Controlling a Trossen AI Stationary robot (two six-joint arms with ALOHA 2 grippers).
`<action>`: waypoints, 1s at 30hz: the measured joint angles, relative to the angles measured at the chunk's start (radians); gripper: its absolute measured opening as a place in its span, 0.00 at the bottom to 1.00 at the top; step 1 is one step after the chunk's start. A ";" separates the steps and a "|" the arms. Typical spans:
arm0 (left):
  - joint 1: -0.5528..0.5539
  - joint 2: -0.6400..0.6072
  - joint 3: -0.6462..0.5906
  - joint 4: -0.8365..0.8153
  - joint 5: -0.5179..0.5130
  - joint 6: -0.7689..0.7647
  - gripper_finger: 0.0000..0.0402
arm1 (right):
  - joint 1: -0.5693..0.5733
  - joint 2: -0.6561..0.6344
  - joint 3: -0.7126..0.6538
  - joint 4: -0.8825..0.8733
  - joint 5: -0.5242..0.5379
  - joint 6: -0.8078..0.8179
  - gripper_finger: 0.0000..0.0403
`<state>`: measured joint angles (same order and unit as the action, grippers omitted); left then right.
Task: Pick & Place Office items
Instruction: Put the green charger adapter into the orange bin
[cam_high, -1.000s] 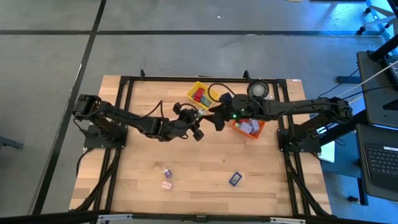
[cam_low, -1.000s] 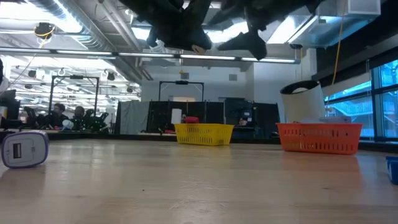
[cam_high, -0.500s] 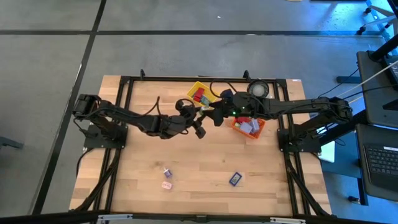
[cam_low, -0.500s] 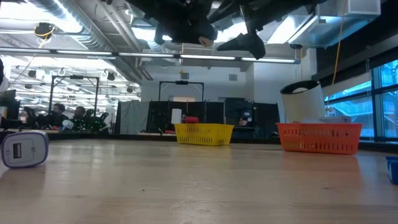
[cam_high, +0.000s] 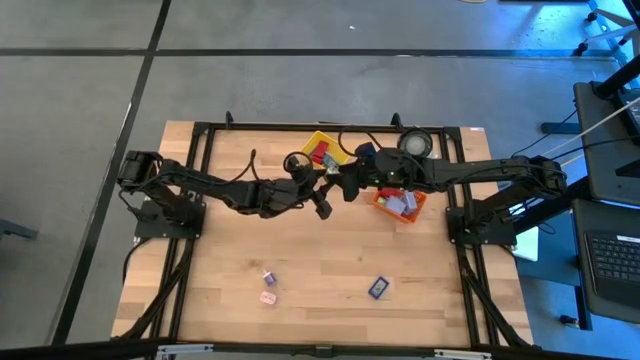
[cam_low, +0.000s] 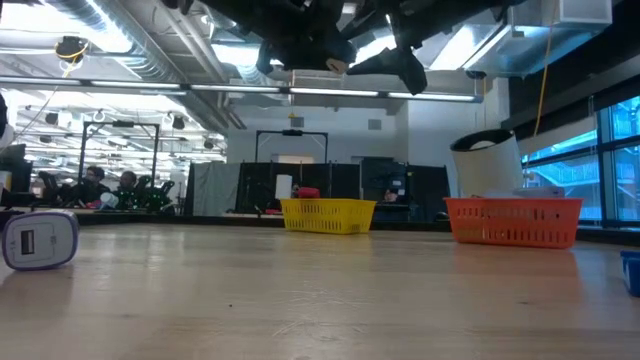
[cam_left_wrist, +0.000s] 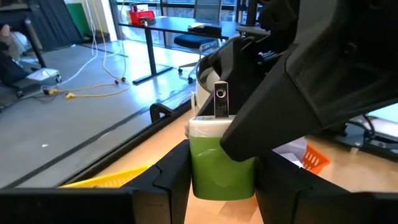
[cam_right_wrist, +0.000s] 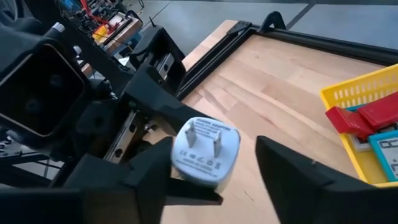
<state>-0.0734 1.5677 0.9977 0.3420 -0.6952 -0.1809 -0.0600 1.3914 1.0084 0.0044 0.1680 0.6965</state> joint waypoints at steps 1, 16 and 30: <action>0.000 0.000 0.000 0.000 0.000 0.013 0.34 | -0.002 0.000 0.000 0.001 -0.001 0.000 0.55; 0.000 0.002 -0.001 0.055 -0.020 0.123 0.52 | -0.007 0.000 0.001 0.003 -0.015 0.021 0.35; -0.002 0.000 0.002 -0.045 -0.051 -0.123 0.73 | -0.108 0.001 -0.001 -0.162 -0.026 -0.049 0.36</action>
<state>-0.0750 1.5673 0.9997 0.2969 -0.7463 -0.3041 -0.1675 1.3926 1.0077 -0.1574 0.1422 0.6474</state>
